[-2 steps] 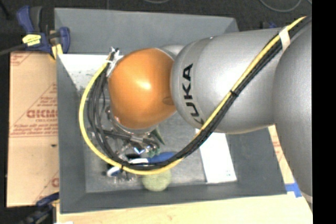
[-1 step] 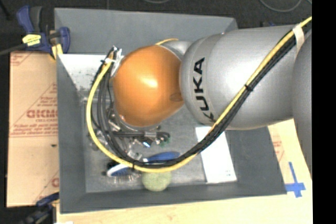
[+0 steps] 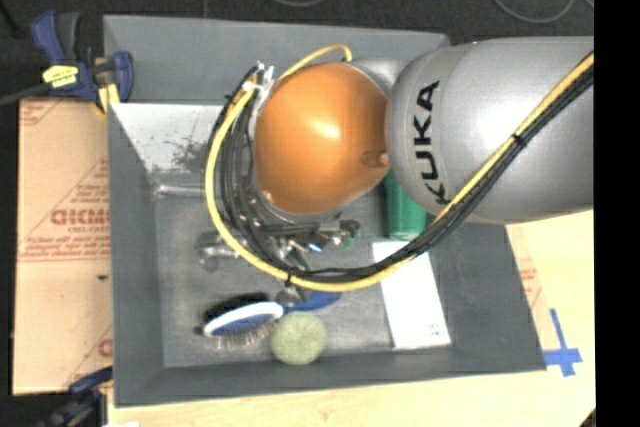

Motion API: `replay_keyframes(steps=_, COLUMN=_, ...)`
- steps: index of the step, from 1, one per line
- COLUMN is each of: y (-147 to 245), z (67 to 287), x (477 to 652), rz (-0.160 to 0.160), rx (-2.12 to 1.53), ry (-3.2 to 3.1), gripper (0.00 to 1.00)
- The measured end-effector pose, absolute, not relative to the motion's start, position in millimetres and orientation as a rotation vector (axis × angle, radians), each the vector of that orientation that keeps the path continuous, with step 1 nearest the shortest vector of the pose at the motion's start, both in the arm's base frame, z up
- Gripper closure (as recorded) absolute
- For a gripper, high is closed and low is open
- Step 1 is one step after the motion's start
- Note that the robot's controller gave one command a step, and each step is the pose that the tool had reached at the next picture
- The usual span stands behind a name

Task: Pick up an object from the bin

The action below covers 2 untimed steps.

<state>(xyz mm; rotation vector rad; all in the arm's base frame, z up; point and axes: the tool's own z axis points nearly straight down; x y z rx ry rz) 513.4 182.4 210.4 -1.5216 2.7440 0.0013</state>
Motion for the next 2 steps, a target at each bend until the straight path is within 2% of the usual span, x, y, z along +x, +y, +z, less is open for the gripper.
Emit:
replay_keyframes(steps=1, y=153.8, z=189.8, x=505.3, rz=0.0, rx=-1.362, ry=2.825, gripper=0.0)
replay_keyframes(steps=2, y=174.2, z=162.7, x=489.9, rz=-0.002, rx=-1.645, ry=2.674, gripper=0.0)
